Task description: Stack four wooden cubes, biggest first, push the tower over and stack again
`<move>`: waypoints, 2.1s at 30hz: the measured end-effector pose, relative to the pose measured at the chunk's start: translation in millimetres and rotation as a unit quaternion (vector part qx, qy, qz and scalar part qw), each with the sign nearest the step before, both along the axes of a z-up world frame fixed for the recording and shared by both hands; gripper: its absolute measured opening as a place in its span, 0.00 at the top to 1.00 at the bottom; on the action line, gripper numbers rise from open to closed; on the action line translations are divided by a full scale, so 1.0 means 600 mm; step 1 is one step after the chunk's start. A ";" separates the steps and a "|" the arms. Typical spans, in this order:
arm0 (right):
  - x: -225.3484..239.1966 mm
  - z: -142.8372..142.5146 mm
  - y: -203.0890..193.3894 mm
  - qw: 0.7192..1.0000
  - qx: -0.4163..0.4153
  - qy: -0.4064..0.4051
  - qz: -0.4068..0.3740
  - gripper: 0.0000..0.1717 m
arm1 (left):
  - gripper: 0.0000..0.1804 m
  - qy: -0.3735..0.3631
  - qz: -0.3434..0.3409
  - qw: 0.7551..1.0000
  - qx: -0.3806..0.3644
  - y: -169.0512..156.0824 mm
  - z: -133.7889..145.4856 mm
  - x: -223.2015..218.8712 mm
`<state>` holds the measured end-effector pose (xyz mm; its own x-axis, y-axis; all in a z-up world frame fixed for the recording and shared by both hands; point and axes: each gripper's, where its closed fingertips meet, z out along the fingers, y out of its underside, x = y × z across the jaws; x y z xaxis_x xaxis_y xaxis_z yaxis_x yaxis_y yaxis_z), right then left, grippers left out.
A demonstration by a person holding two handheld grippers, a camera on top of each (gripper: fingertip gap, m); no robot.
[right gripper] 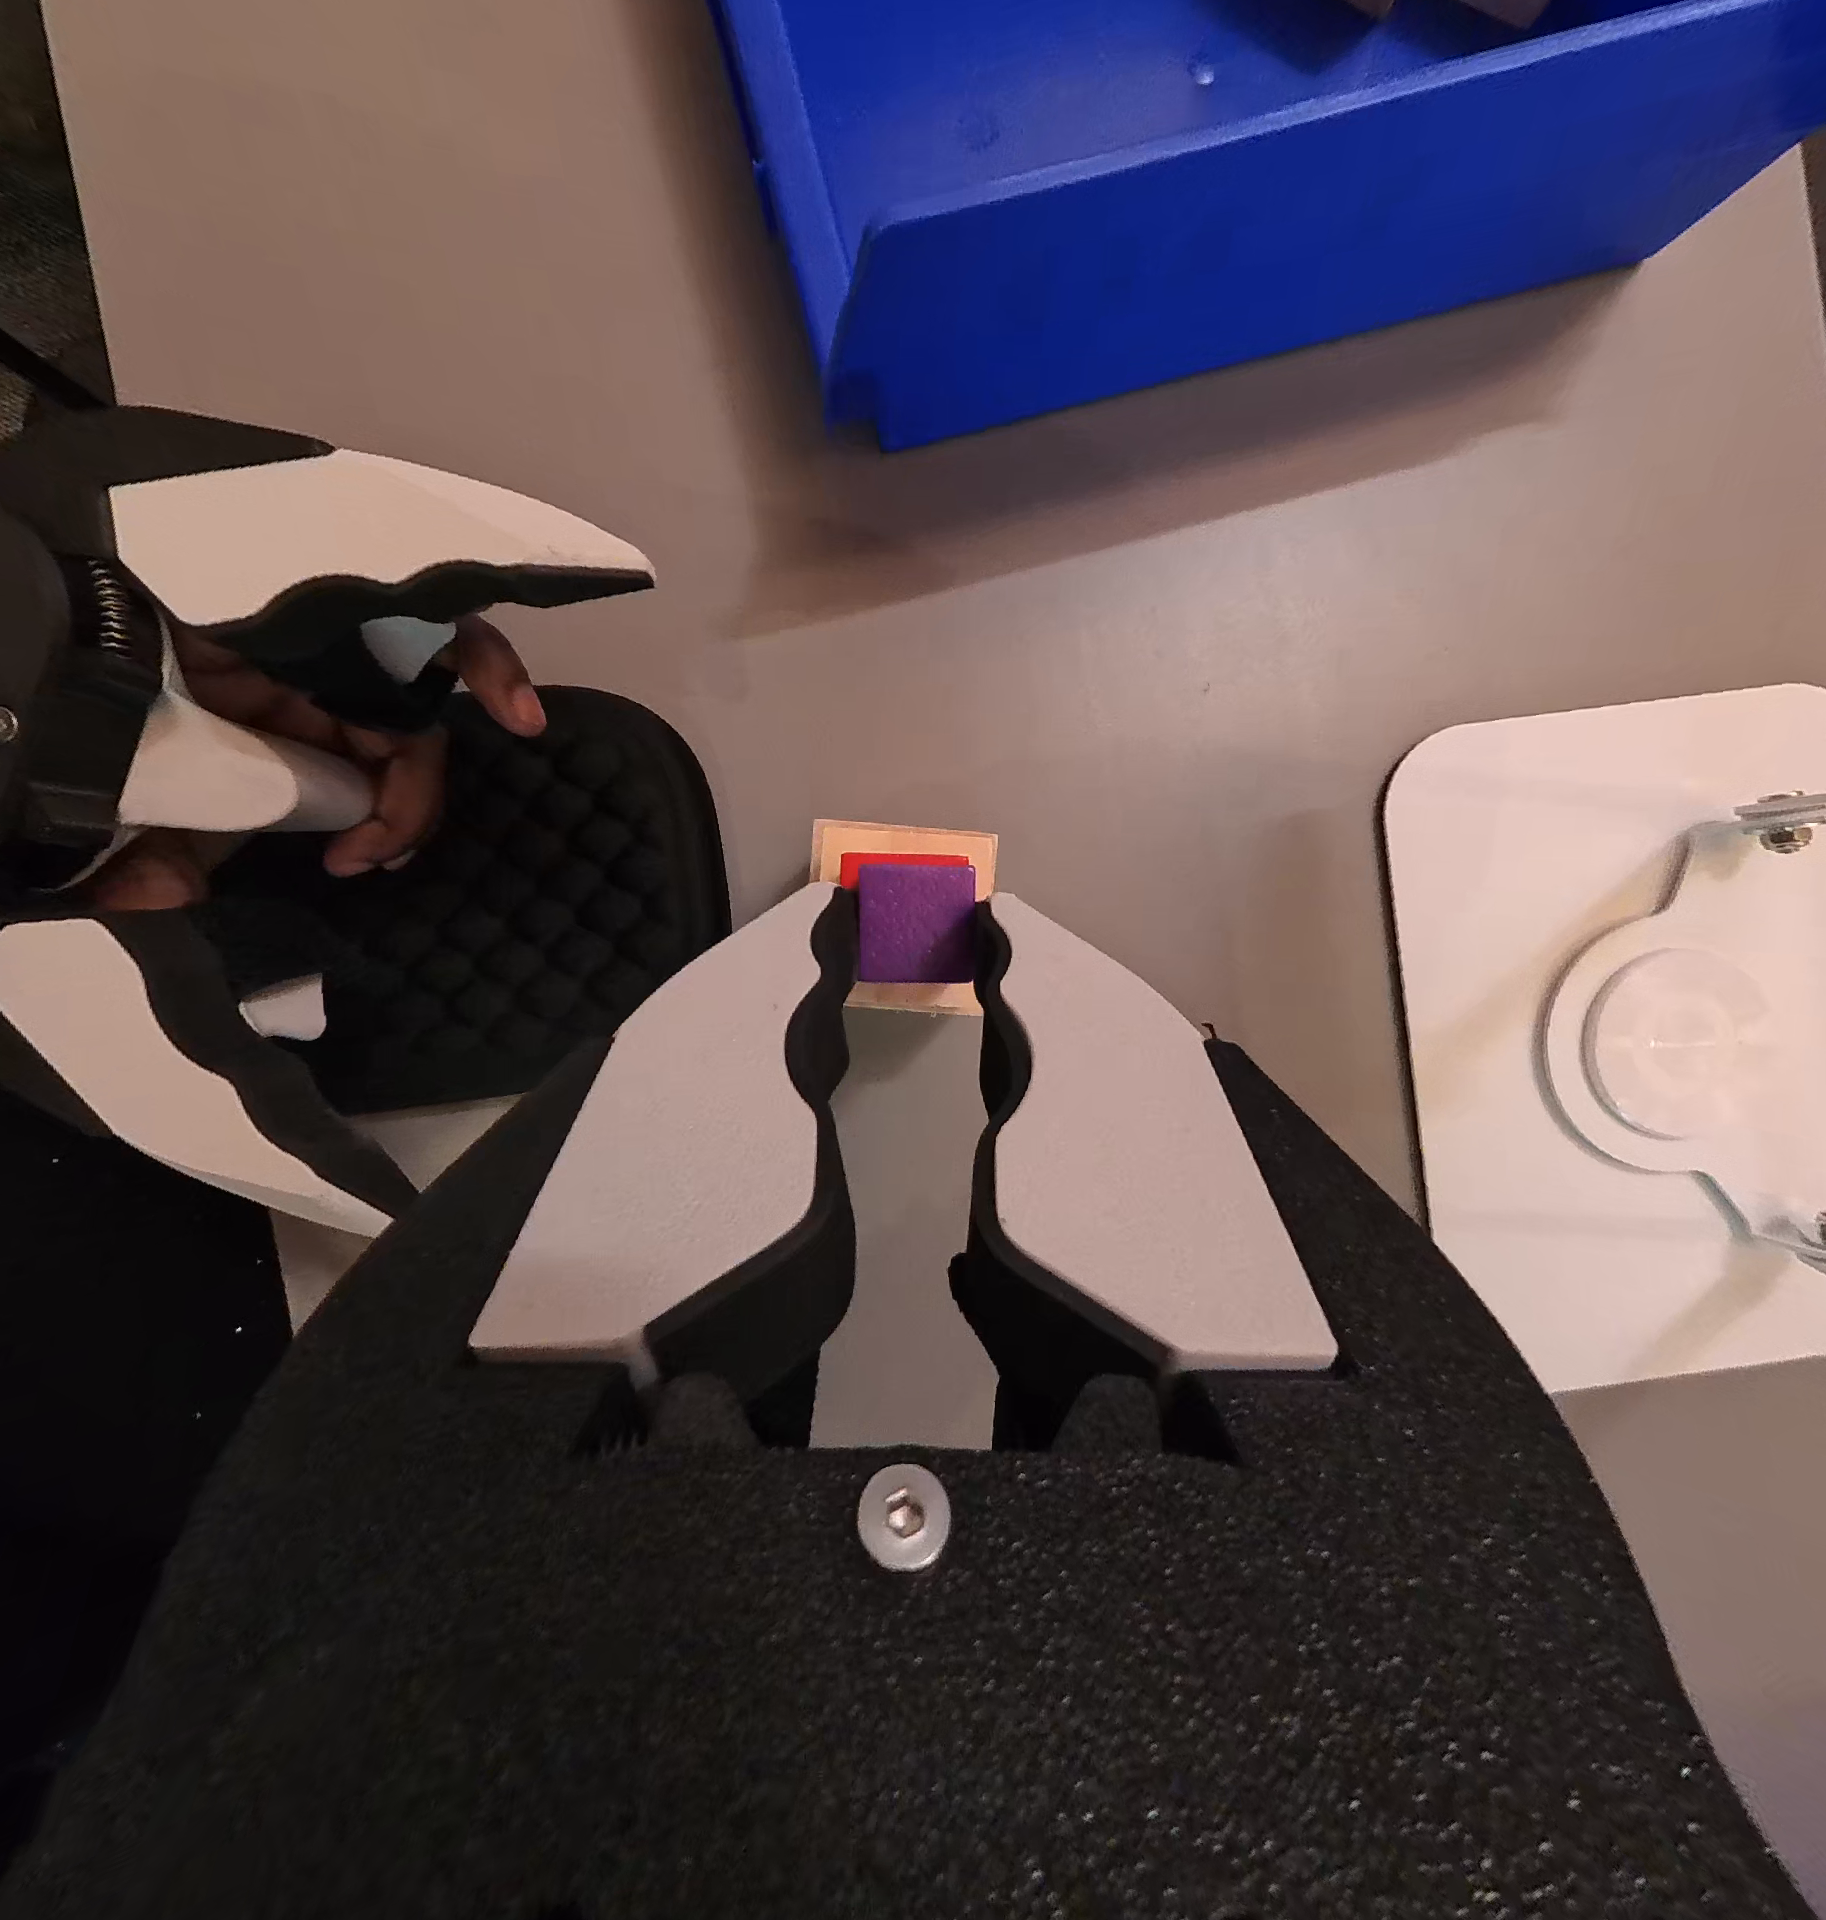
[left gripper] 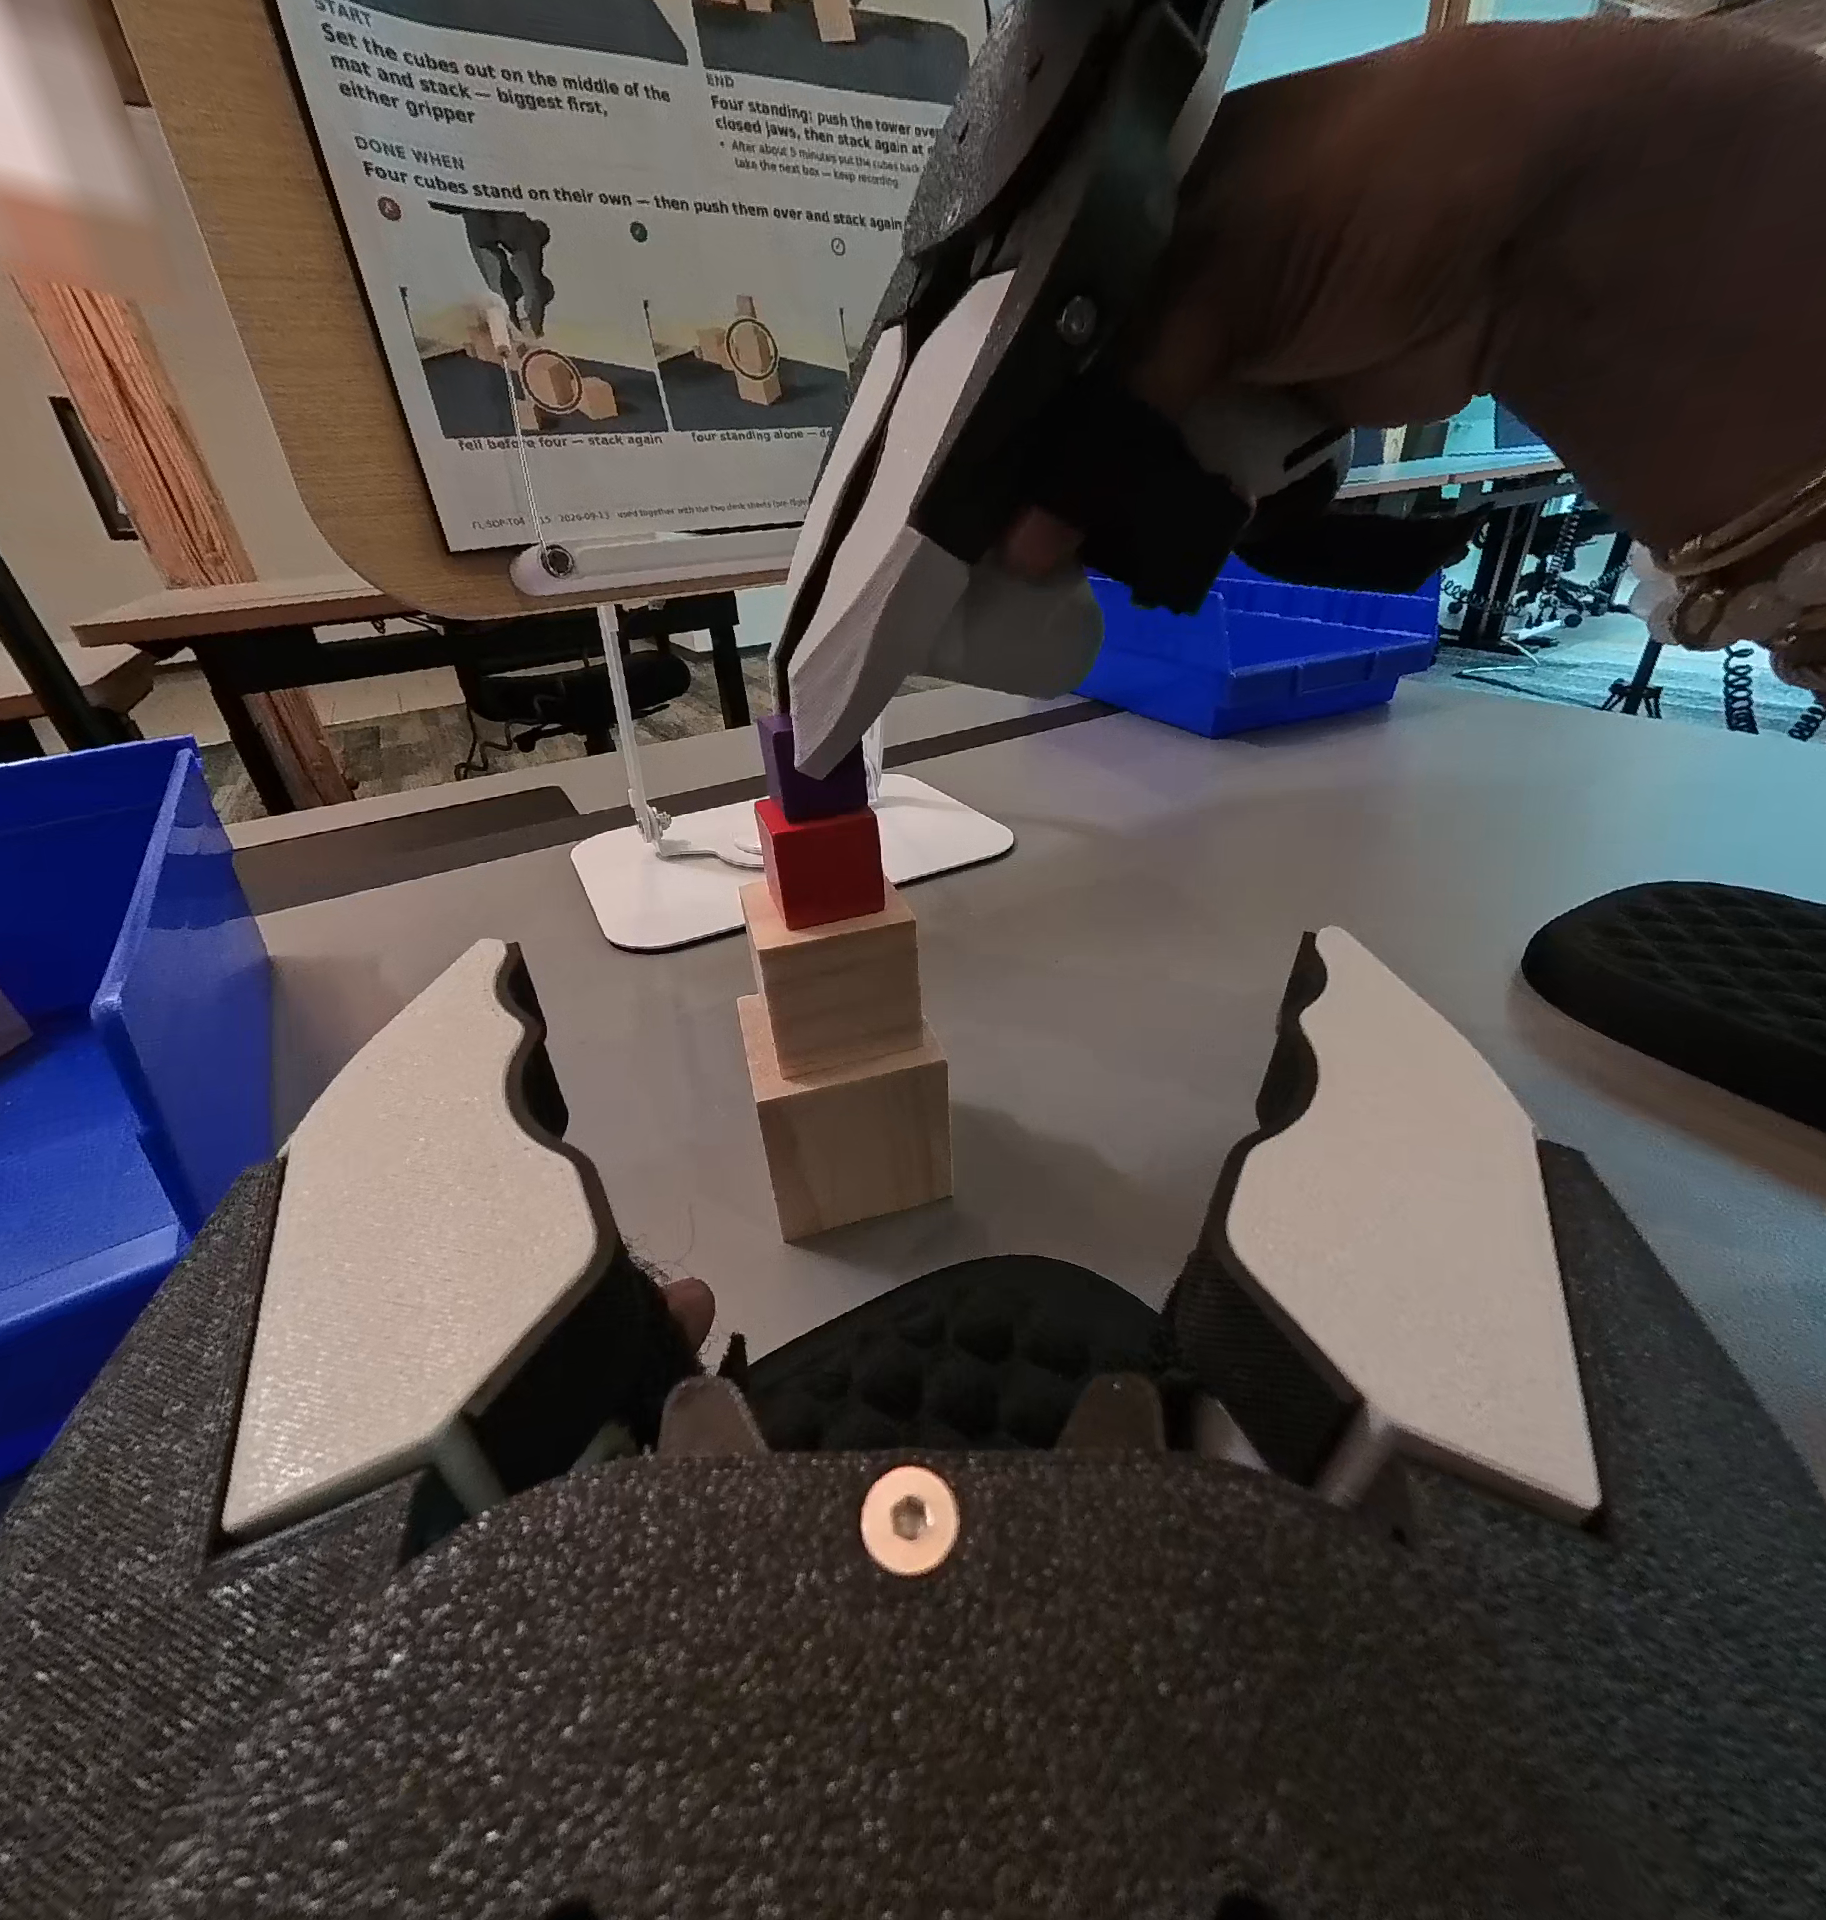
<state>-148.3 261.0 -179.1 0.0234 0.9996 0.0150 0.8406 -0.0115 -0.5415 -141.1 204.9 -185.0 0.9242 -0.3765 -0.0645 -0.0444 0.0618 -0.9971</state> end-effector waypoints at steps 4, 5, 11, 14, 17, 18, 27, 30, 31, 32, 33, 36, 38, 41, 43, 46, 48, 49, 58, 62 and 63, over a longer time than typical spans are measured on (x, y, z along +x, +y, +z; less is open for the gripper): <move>0.000 -0.003 0.003 1.000 0.005 -0.002 -0.006 0.84 | 0.27 0.001 0.000 1.000 0.001 0.000 0.000 0.000; -0.001 -0.003 0.002 1.000 0.003 0.001 -0.006 0.83 | 0.27 0.001 0.000 1.000 0.001 0.000 0.000 0.000; -0.009 0.015 -0.006 0.999 -0.009 0.045 0.000 0.71 | 0.27 0.000 -0.001 1.000 0.001 0.000 0.000 0.000; -0.011 0.044 -0.022 0.993 -0.010 0.112 0.037 0.54 | 0.27 -0.002 -0.002 1.000 0.001 0.000 0.001 0.000; 0.004 0.071 -0.030 0.979 0.007 0.192 0.065 0.37 | 0.27 -0.004 -0.002 1.000 0.002 0.000 0.001 -0.001; 0.012 0.077 -0.029 0.974 0.014 0.217 0.069 0.30 | 0.27 -0.004 -0.002 1.000 0.002 0.000 0.001 -0.001; 0.115 0.073 0.003 0.915 0.038 0.394 0.077 0.16 | 0.27 -0.004 -0.001 1.000 0.004 0.000 0.002 -0.001; 0.149 0.030 0.021 0.911 0.030 0.404 0.082 0.17 | 0.27 -0.006 0.002 1.000 0.006 0.000 0.003 -0.003; 0.159 0.016 0.028 0.910 0.029 0.405 0.081 0.17 | 0.27 -0.007 0.003 1.000 0.005 0.000 0.003 -0.003; 0.169 0.005 0.035 0.908 0.027 0.410 0.079 0.18 | 0.27 -0.007 0.003 1.000 0.004 0.001 0.003 -0.003; 0.178 -0.002 0.040 0.903 0.024 0.422 0.077 0.18 | 0.27 -0.007 0.003 1.000 0.003 0.001 0.002 -0.003; 0.202 -0.007 0.042 0.878 0.013 0.471 0.085 0.25 | 0.27 -0.004 0.004 1.000 0.009 -0.001 0.004 -0.002; 0.210 -0.012 0.045 0.867 0.012 0.492 0.081 0.28 | 0.27 -0.002 0.004 1.000 0.014 -0.003 0.005 -0.002; 0.208 -0.032 0.044 0.873 0.005 0.480 0.083 0.27 | 0.26 -0.001 0.006 1.000 0.015 -0.003 0.006 -0.002; 0.204 -0.046 0.046 0.879 0.000 0.470 0.078 0.23 | 0.26 -0.002 0.006 1.000 0.018 -0.004 0.007 -0.002; 0.204 -0.047 0.049 0.879 -0.001 0.471 0.072 0.20 | 0.23 -0.006 -0.001 1.000 0.019 -0.006 0.009 -0.001; 0.204 -0.048 0.050 0.879 0.006 0.471 0.070 0.20 | 0.19 -0.006 -0.020 1.000 0.006 -0.008 0.009 0.003; 0.204 -0.048 0.051 0.880 0.009 0.471 0.067 0.19 | 0.19 -0.003 -0.030 0.999 -0.010 -0.010 0.007 0.004; 0.205 -0.047 0.052 0.878 0.009 0.474 0.063 0.17 | 0.96 0.105 -0.103 0.986 -0.077 -0.028 0.061 -0.074; 0.205 -0.046 0.052 0.878 0.011 0.475 0.064 0.18 | 1.00 0.174 -0.135 0.962 -0.164 -0.003 0.043 -0.093; 0.206 -0.046 0.051 0.878 0.010 0.475 0.065 0.19 | 1.00 0.200 -0.137 0.954 -0.177 0.008 0.036 -0.096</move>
